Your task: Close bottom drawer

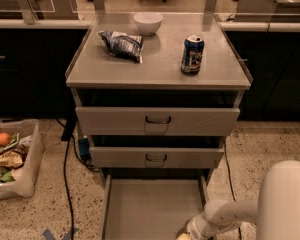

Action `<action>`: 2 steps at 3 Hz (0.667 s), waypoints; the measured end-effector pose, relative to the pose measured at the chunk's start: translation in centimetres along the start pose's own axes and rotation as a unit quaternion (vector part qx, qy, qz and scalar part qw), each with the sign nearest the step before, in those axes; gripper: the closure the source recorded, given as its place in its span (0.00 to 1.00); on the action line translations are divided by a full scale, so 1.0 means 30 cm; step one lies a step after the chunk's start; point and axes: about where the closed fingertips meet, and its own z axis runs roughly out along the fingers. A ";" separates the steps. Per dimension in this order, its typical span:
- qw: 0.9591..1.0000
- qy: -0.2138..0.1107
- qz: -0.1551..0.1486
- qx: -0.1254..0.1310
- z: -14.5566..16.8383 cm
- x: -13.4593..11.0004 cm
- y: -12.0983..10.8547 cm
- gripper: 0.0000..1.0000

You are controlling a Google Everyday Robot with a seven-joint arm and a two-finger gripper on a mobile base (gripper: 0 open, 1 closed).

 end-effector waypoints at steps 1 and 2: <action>1.000 0.000 0.000 0.000 0.000 0.000 0.000 0.00; 1.000 0.008 0.007 -0.016 0.080 0.034 -0.029 0.00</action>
Offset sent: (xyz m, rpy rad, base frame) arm -0.0056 -0.0045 -0.0732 0.0367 0.0915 -0.0011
